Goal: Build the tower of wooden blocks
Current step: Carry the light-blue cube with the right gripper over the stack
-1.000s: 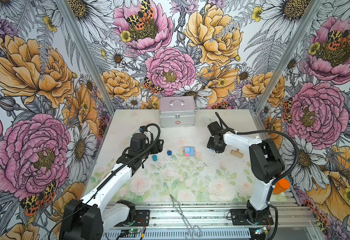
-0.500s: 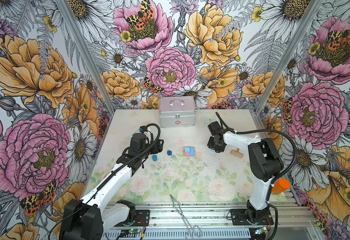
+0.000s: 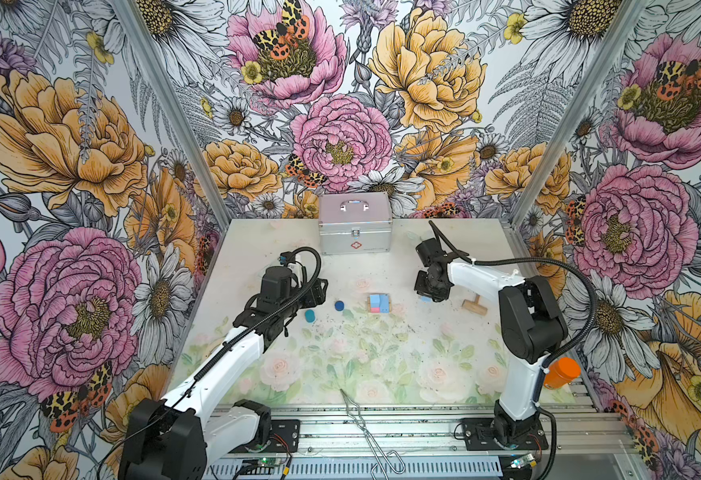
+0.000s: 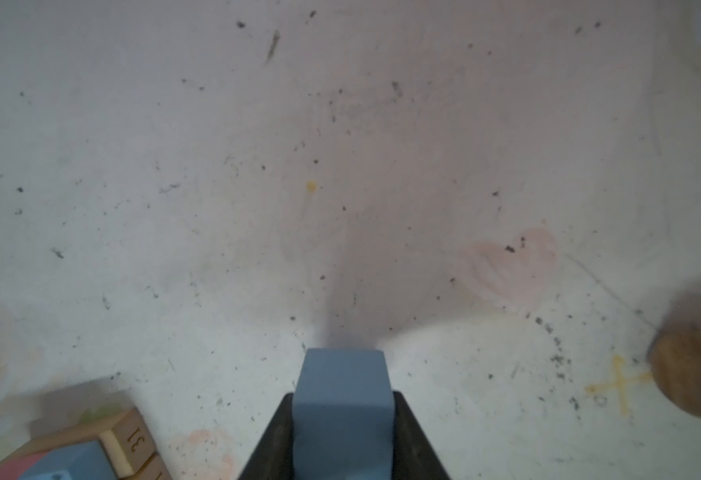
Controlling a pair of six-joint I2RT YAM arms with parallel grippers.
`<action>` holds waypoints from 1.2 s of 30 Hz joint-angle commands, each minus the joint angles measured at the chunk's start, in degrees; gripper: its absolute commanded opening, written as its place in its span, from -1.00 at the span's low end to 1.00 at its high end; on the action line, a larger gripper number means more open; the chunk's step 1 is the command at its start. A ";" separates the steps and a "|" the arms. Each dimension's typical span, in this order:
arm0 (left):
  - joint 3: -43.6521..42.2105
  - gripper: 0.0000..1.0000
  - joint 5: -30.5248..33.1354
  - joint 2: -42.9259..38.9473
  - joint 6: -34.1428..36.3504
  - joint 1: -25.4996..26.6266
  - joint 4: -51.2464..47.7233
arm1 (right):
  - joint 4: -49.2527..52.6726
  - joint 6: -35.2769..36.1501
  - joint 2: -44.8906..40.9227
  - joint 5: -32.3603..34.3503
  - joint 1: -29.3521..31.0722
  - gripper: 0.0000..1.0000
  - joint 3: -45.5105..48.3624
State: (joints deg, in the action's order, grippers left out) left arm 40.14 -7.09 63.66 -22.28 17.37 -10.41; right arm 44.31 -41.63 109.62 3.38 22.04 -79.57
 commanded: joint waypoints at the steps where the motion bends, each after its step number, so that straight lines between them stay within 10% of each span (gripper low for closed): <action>1: 0.38 0.55 -1.34 0.02 0.57 -0.52 1.45 | 5.43 5.46 0.26 1.22 3.54 -1.00 -5.55; 36: 0.14 0.56 -1.57 -0.50 0.57 -0.18 1.54 | 10.05 4.81 8.56 -3.29 14.87 -1.00 -17.66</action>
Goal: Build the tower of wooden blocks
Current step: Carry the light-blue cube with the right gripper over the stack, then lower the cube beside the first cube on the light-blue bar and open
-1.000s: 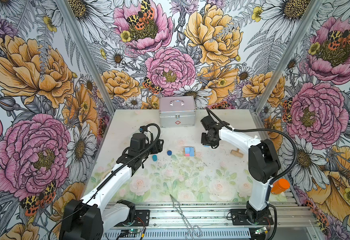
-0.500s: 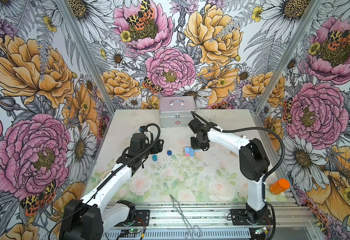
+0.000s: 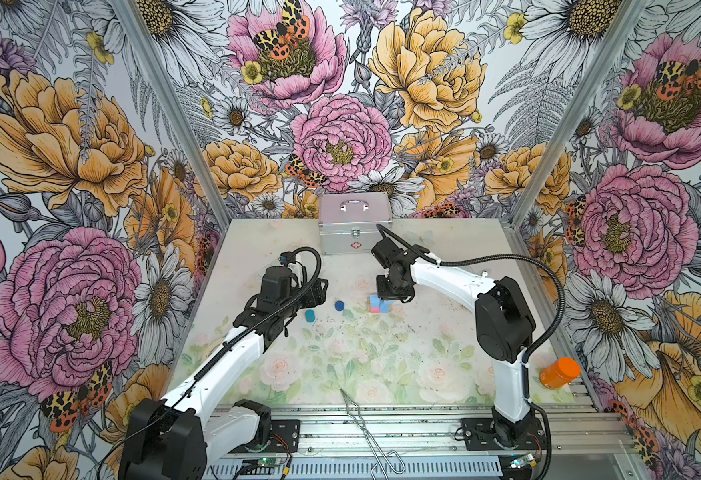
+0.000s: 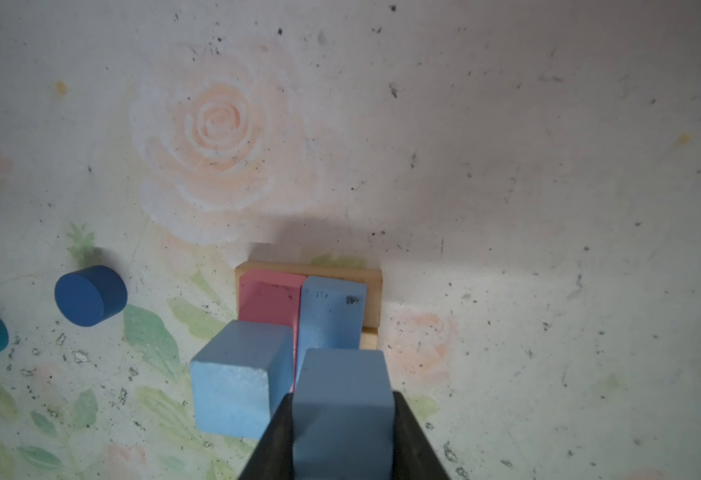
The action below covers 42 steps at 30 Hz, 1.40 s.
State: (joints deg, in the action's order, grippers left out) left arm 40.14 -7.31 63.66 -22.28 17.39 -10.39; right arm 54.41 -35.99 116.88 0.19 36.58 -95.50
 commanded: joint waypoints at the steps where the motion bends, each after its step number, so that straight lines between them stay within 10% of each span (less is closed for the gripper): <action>1: 0.16 0.56 -1.38 -0.55 0.57 -0.11 1.51 | -0.04 -0.88 1.41 -0.18 0.34 -1.00 -1.79; 42: -0.10 0.55 -1.02 -1.04 0.64 0.00 1.43 | -0.01 -1.45 2.01 -0.19 0.78 -0.28 -2.36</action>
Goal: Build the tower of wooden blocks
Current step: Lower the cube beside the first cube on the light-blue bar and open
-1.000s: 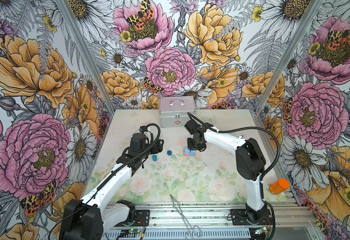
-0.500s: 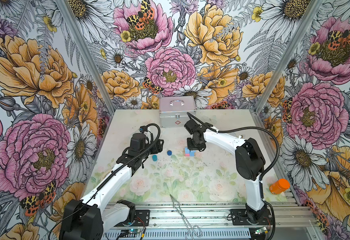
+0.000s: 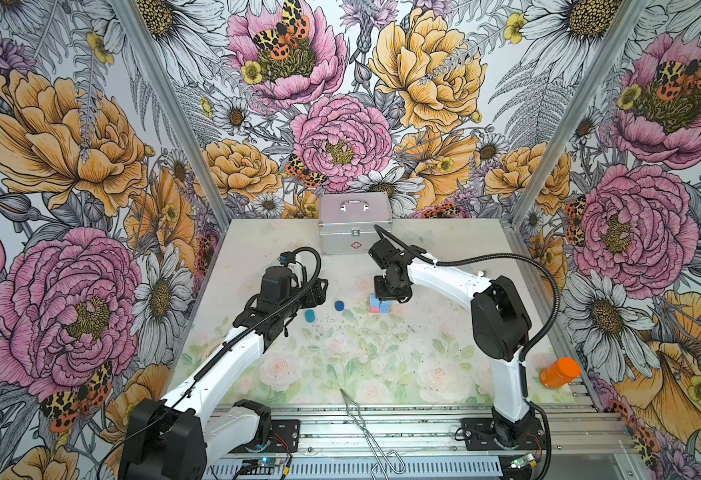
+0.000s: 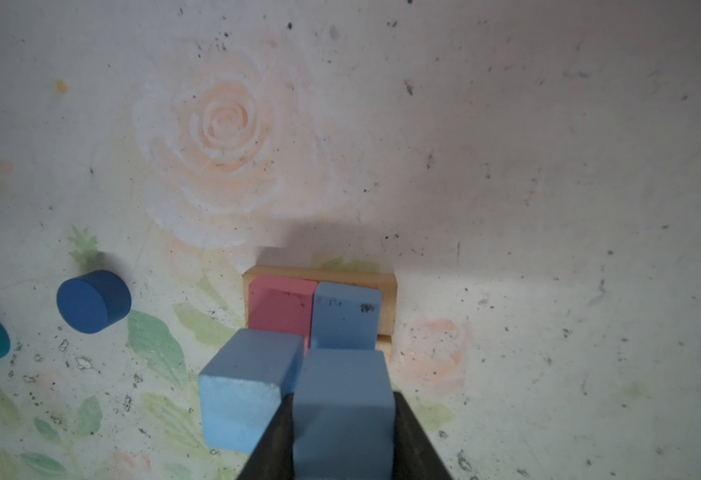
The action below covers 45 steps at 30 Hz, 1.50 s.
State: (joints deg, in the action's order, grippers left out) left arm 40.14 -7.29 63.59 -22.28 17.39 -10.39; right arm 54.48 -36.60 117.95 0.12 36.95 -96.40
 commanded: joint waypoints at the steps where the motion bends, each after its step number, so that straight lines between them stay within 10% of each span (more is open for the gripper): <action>1: -0.13 0.56 -1.05 -0.93 0.66 0.01 1.43 | -0.07 -0.89 0.92 -0.12 0.40 -0.28 -1.43; 45: 0.11 0.56 -1.07 -1.28 0.74 0.36 1.30 | -0.07 -1.55 -3.78 2.25 0.35 -0.15 -0.55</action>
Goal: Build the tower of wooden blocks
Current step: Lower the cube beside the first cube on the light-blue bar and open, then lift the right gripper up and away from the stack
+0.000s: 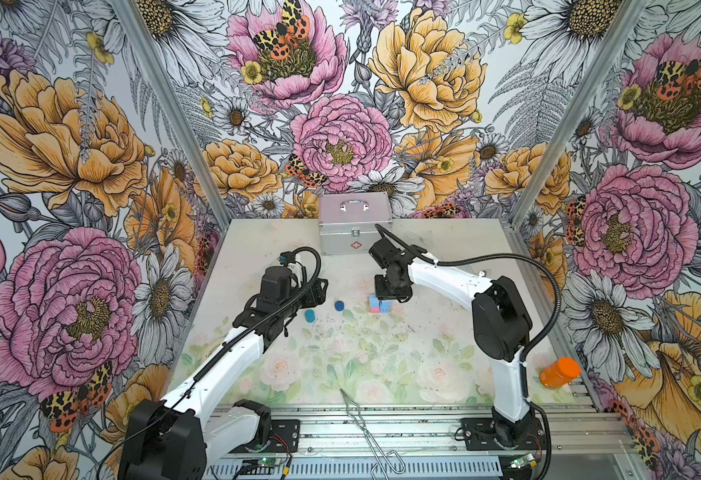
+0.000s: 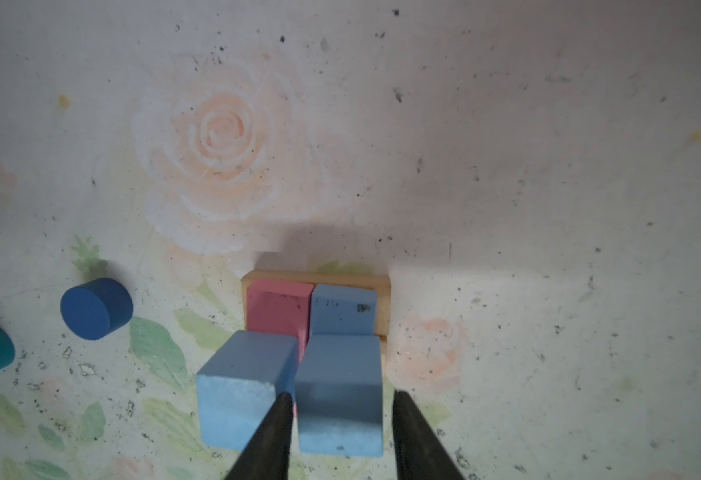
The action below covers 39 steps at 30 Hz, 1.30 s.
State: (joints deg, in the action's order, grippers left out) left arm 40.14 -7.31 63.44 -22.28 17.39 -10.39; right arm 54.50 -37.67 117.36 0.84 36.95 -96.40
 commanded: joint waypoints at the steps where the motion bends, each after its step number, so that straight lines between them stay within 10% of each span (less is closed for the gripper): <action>1: 0.11 0.55 -1.12 -1.13 0.71 0.37 1.26 | -0.10 -0.47 -3.35 1.61 0.32 -0.14 -0.59; 39: 2.34 0.51 -1.44 2.26 -2.59 2.87 0.04 | -9.01 0.91 -23.43 1.33 -7.26 -0.10 18.06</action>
State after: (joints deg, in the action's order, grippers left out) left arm 40.60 -8.21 64.66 -24.03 19.73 -10.46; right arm 49.54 -37.41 96.92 3.68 30.65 -79.99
